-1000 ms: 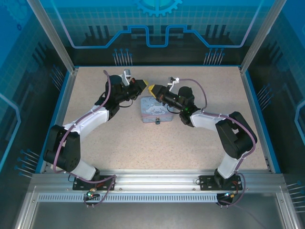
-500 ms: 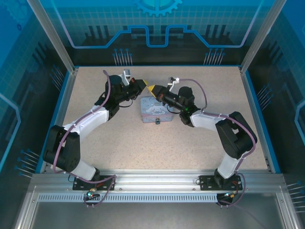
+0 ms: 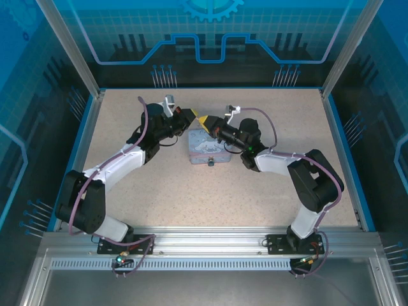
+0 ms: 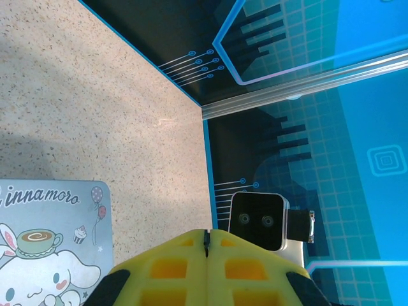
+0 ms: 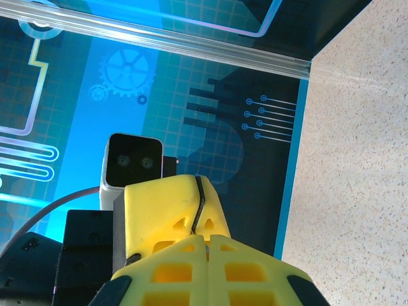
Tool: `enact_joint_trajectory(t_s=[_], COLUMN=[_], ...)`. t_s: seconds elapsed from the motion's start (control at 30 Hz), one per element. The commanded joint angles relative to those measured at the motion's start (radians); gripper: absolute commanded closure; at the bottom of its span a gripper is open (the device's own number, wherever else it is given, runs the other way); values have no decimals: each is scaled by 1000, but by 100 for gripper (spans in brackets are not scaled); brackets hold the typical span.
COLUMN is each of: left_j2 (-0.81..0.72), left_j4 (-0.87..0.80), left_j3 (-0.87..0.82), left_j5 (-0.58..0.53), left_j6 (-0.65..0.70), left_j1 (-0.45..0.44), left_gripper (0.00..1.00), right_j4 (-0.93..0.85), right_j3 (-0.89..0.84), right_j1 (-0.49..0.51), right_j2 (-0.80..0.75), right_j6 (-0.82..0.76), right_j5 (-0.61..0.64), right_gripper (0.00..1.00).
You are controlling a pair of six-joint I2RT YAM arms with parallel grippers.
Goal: Unlock a padlock with a key
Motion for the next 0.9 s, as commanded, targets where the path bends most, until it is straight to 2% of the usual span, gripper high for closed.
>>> enact_joint_trajectory(t_s=[0.0,0.13,0.3,0.47,0.67,0.77,0.87], left_j2=[-41,-43,-78,-162,-255,-291,-323], left_j4=[28,25,-25,-127,-276,-334,-373], left_j3=[-17,-20,-11,-21,-82,-142,-207], left_j5=[-39,-44,-55,-55,-7,28,8], left_j6=[18,16,34,80,162,204,271], left_j1=[-1,-3,22,57,56,50,-9], left_gripper=[100,100,50,30,18,16,13], right_j4=[16,18,13,-14,-220,-341,-395], right_j3=[-8,-5,-26,-101,-143,-160,-187], right_j1=[-6,-5,-13,-37,-91,-125,-164], right_j2=[-9,-6,-25,-69,-165,-221,-252], right_j6=[9,8,1,-20,-116,-173,-201], right_j5=[21,15,12,5,-49,-66,-92], right_gripper=[100,100,100,100,100,100,100])
